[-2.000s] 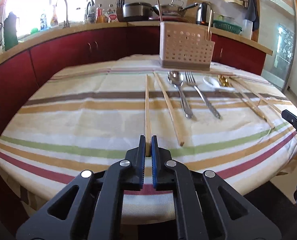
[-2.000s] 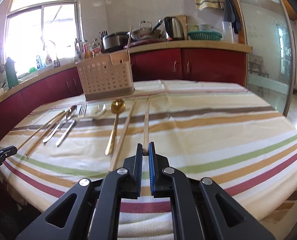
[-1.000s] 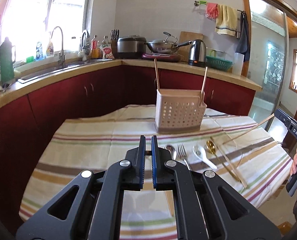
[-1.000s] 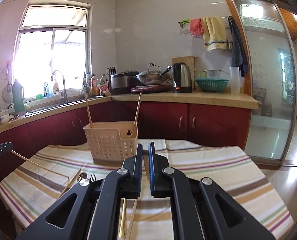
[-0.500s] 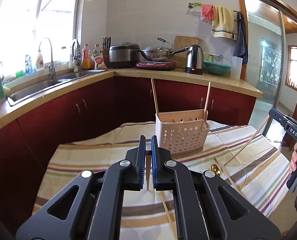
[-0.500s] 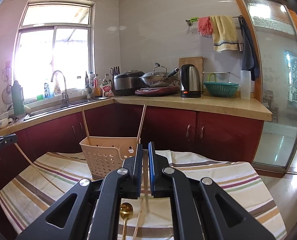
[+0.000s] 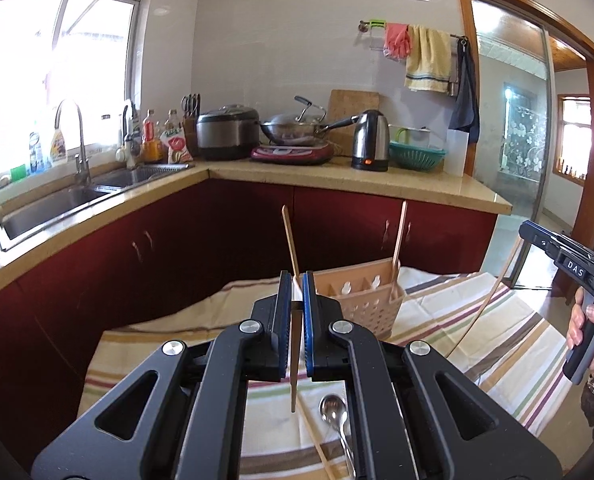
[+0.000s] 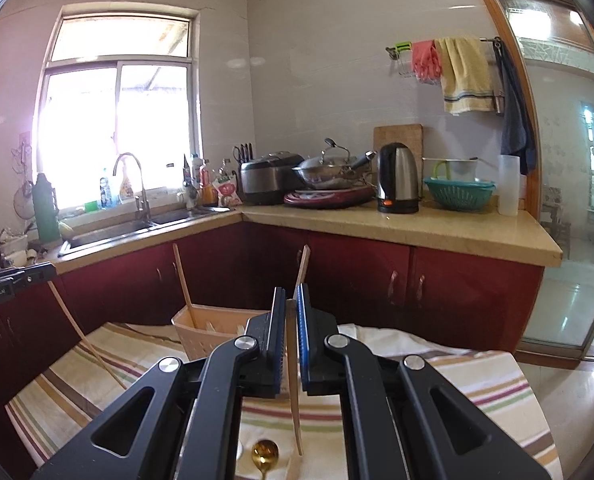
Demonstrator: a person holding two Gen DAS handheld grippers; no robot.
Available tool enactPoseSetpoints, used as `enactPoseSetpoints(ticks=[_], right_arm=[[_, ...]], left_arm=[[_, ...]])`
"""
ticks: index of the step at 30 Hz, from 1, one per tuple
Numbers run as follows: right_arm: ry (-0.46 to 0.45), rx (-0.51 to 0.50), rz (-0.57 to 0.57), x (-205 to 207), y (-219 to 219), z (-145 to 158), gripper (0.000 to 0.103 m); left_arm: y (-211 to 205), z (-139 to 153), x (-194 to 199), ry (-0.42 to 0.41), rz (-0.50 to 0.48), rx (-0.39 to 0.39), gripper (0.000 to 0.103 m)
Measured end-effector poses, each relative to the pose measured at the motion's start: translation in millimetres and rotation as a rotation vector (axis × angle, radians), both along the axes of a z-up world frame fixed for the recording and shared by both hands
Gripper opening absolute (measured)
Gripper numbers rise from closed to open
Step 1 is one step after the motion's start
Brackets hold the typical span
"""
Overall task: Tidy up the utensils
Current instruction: 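Lift both chopsticks and carry them over the beige caddy, then lower the left tool's chopstick into the caddy and open while the right tool does the same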
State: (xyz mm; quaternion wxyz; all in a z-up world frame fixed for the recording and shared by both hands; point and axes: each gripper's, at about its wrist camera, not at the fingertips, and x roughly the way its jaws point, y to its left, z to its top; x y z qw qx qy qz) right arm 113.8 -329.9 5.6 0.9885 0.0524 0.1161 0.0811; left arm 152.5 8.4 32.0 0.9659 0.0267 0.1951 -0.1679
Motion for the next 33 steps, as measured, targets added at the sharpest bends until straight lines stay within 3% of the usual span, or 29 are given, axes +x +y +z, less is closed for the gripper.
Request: enactPoseSetpoints(ticks=[10, 20, 26, 33], right_arm=[[-0.061, 0.038, 0.055, 34.7, 4.4, 47.8, 0.007], [-0.090, 0.060, 0.074, 82.9, 11.4, 66.8, 0.007], [-0.053, 0.049, 0.066, 108.3, 15.3, 52.9, 0.007], [0.042, 0.072, 0.072, 136.8, 17.2, 14.7, 0.007]], left_arm=[[-17.2, 58.0, 28.1, -0.064, -0.055, -0.028, 0.006], [-53.6, 101.4, 71.0, -0.132, -0.088, -0.023, 0.006], [-66.7, 88.5, 105.9, -0.107, -0.063, -0.026, 0.006], [-73.4, 36.2, 138.2, -0.029, -0.011, -0.003, 0.006]])
